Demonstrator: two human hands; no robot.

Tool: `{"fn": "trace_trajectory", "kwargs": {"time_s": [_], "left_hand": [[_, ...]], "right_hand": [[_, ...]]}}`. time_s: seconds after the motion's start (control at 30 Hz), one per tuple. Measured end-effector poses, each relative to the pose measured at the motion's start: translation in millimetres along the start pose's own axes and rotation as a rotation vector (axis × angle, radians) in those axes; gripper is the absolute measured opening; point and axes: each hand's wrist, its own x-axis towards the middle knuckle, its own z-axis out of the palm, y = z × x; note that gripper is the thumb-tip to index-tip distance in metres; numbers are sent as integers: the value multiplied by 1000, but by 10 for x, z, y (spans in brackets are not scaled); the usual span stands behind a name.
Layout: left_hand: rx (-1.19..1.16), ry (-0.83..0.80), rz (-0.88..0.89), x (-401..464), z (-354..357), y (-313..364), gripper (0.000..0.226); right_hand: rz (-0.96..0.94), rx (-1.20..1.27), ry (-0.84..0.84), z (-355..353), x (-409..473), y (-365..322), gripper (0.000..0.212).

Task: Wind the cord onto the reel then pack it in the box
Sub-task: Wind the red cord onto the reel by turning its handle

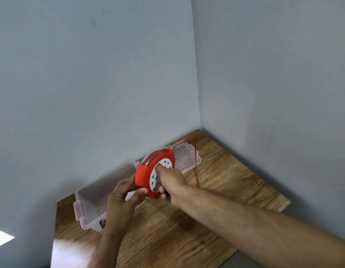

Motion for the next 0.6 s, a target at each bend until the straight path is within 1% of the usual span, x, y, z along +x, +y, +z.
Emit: {"fn": "trace_trajectory", "kwargs": {"time_s": [0.07,0.13,0.17,0.2,0.23,0.27,0.3,0.33,0.37,0.4,0.43,0.47,0.5,0.53,0.6], "left_hand": [[98,16,27,10,29,28,37],[187,59,54,30,56,43,30],[184,74,49,46,67,51,25],[139,82,25,54,68,62,22],[70,96,-7,59,62,73,22],[3,120,-48,68,43,86,23],[-44,140,-80,84,11,93,19],[-70,146,-107,100,-27,106,13],[-76,134,-122,117,-71,110,13],[-78,111,-137,133,-118,121,13],[-71,76,-151,149,-160,131,11],[-51,39,-169,166,-195,147,10],[-26,3,-183,191,-221,152,11],[-11,-26,-200,211,-239,168,11],[14,-89,-223,237,-256,209,10]], "right_hand": [[-18,-35,-6,6,-27,-5,29],[-20,-79,-49,-7,-56,-21,37],[-40,-112,-84,-26,-77,-39,41],[-107,-206,-104,-66,-88,-50,43],[-238,-389,-91,-134,-99,-55,42],[-429,-643,-34,-228,-106,-59,39],[-664,-919,53,-343,-95,-61,36],[-915,-1168,94,-455,-71,-63,37],[-1153,-1374,42,-547,-50,-73,43],[-1349,-1547,-86,-616,-29,-87,48],[-1492,-1689,-231,-672,-20,-98,50],[-1569,-1791,-353,-713,-15,-115,51],[-1598,-1850,-429,-747,-14,-137,53],[-1600,-1882,-470,-771,-4,-161,56],[-1588,-1940,-493,-760,18,-202,59]]}}
